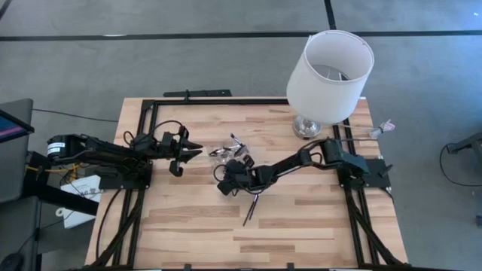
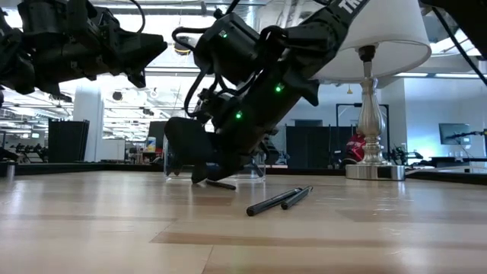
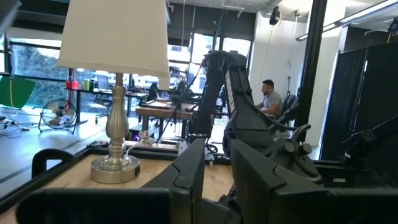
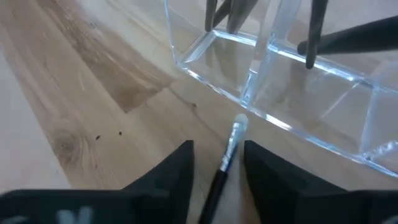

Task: Pick & Place Makeup Supplies
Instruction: Put the black makeup brush into the transparent organizer

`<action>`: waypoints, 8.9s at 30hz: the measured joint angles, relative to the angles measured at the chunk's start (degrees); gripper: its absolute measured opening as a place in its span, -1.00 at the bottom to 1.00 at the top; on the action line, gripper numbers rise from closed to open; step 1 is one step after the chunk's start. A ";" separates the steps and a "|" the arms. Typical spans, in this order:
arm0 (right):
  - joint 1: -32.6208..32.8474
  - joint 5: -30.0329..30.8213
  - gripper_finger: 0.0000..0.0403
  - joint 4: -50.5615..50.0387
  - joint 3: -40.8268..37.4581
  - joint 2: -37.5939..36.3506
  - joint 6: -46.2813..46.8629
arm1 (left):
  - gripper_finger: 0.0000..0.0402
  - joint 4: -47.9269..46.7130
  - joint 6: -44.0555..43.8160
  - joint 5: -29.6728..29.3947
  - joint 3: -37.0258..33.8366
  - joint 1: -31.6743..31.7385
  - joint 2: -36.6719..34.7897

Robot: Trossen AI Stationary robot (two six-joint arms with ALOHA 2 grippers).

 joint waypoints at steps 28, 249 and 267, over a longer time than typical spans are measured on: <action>8.69 19.84 -0.96 23.12 -17.57 -38.69 -49.73 | -0.62 -1.42 0.60 0.00 0.00 0.00 -0.01; -25.02 -56.57 -0.49 -83.96 54.79 4.49 -13.34 | -0.62 -11.54 3.30 2.32 3.32 -19.50 2.87; -5.93 -27.50 -0.51 -87.89 54.60 -16.97 -12.89 | -0.62 -11.52 3.06 2.32 3.30 -19.50 2.85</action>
